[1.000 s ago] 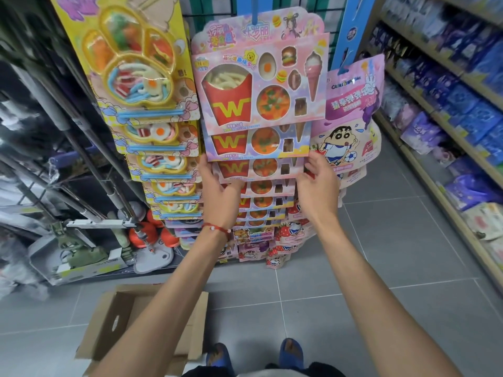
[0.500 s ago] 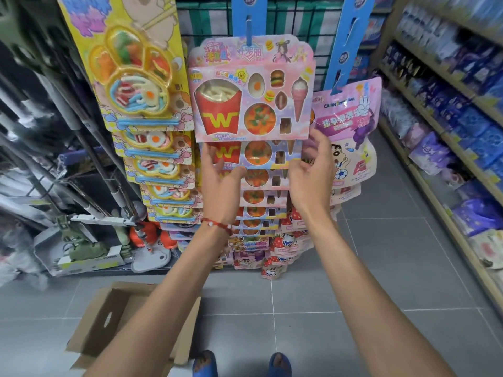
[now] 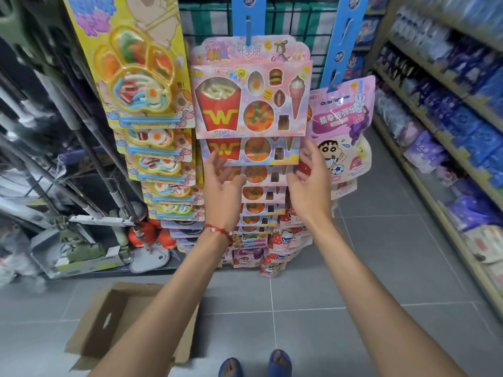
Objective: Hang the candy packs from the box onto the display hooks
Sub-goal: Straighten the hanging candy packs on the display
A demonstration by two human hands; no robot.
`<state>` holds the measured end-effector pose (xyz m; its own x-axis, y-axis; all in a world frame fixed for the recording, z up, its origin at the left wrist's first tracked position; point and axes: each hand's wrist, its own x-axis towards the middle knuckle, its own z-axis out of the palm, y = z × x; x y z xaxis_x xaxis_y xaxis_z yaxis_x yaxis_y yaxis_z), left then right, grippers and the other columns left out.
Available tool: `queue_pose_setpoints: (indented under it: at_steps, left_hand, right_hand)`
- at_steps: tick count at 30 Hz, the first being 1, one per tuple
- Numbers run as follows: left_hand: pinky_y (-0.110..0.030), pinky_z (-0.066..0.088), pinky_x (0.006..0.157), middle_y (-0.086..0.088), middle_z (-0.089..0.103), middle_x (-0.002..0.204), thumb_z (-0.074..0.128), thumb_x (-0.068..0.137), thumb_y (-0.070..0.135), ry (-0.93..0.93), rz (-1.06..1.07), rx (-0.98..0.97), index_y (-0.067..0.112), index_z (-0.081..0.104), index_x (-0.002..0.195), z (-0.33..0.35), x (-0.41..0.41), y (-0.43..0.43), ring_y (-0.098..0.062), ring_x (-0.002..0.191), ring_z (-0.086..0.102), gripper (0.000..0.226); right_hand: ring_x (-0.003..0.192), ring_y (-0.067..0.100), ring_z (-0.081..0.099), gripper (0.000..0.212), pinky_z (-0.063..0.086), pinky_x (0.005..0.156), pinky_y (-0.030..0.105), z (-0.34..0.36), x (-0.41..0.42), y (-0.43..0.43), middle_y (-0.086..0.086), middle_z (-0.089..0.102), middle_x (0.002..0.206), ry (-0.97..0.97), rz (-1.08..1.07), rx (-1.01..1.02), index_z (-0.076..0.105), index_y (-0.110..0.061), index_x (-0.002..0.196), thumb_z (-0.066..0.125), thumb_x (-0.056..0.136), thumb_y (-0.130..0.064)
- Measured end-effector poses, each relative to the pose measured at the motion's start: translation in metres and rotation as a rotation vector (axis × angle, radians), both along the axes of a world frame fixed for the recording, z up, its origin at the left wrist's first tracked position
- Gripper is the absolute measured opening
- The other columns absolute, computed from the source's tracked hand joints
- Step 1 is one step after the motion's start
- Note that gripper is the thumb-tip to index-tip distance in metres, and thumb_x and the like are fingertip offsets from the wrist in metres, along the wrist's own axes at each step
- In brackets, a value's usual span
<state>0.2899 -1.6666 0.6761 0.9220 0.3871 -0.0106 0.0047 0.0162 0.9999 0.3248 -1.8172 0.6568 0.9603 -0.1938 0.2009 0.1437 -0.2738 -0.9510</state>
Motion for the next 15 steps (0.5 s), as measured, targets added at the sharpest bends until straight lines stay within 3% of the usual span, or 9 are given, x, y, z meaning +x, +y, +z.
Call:
queue_pose_setpoints:
  at_steps: [2, 3, 6, 8, 11, 13, 15]
  left_hand:
    - [-0.004, 0.048, 0.070, 0.002, 0.053, 0.139, 0.060, 0.094, 0.001, 0.042, -0.034, 0.012, 0.019, 0.046, 0.141, -0.010, -0.006, -0.004, -0.009, 0.118, 0.058, 0.052]
    - [-0.003, 0.048, 0.069, 0.003, 0.056, 0.134, 0.059, 0.095, 0.001, 0.076, -0.064, 0.020, 0.019, 0.051, 0.135, -0.015, -0.009, -0.007, -0.006, 0.114, 0.059, 0.045]
    - [-0.026, 0.053, 0.094, 0.003, 0.063, 0.124, 0.057, 0.096, 0.003, 0.221, -0.225, 0.058, 0.016, 0.059, 0.128, -0.032, -0.009, -0.019, -0.015, 0.116, 0.061, 0.034]
    - [-0.041, 0.049, 0.106, -0.003, 0.063, 0.128, 0.057, 0.097, 0.006, 0.339, -0.354, 0.105, 0.013, 0.059, 0.132, -0.039, -0.005, -0.032, -0.019, 0.116, 0.059, 0.035]
    - [-0.043, 0.044, 0.111, -0.004, 0.054, 0.145, 0.057, 0.098, 0.007, 0.440, -0.453, 0.107, 0.011, 0.048, 0.145, -0.041, 0.003, -0.061, -0.022, 0.128, 0.053, 0.048]
    - [-0.041, 0.044, 0.109, 0.005, 0.055, 0.139, 0.055, 0.098, 0.006, 0.447, -0.451, 0.053, 0.015, 0.044, 0.147, -0.044, 0.010, -0.079, -0.020, 0.129, 0.052, 0.050]
    - [-0.036, 0.043, 0.102, 0.020, 0.059, 0.119, 0.053, 0.097, 0.002, 0.443, -0.420, 0.012, 0.027, 0.047, 0.134, -0.049, 0.020, -0.097, -0.011, 0.115, 0.057, 0.045]
  right_hand:
    - [0.128, 0.001, 0.050, 0.062, 0.048, 0.107, 0.026, -0.006, -0.009, -0.006, -0.012, 0.050, 0.147, 0.034, -0.026, -0.011, 0.046, -0.028, 0.148, 0.058, 0.094, 0.002]
    - [0.126, 0.003, 0.052, 0.060, 0.048, 0.106, 0.026, -0.010, -0.012, -0.011, -0.012, 0.051, 0.145, 0.061, -0.055, -0.004, 0.048, -0.028, 0.145, 0.057, 0.095, 0.002]
    - [0.124, 0.006, 0.056, 0.053, 0.049, 0.105, 0.029, -0.027, -0.017, -0.036, -0.009, 0.057, 0.138, 0.152, -0.156, 0.039, 0.052, -0.025, 0.141, 0.058, 0.095, 0.001]
    - [0.121, 0.009, 0.059, 0.046, 0.049, 0.106, 0.034, -0.040, -0.014, -0.057, -0.006, 0.061, 0.134, 0.190, -0.205, 0.054, 0.056, -0.024, 0.136, 0.061, 0.094, -0.005]
    - [0.115, 0.008, 0.059, 0.029, 0.047, 0.102, 0.032, -0.049, 0.001, -0.087, -0.003, 0.059, 0.133, 0.204, -0.264, 0.103, 0.056, -0.030, 0.124, 0.062, 0.097, -0.023]
    - [0.126, 0.008, 0.052, 0.042, 0.037, 0.105, 0.025, -0.047, 0.012, -0.105, -0.007, 0.047, 0.144, 0.218, -0.271, 0.125, 0.046, -0.027, 0.143, 0.055, 0.103, -0.034]
    - [0.146, 0.012, 0.033, 0.064, 0.025, 0.114, 0.026, -0.046, 0.025, -0.123, -0.006, 0.027, 0.163, 0.285, -0.215, 0.108, 0.020, -0.023, 0.161, 0.047, 0.106, -0.041]
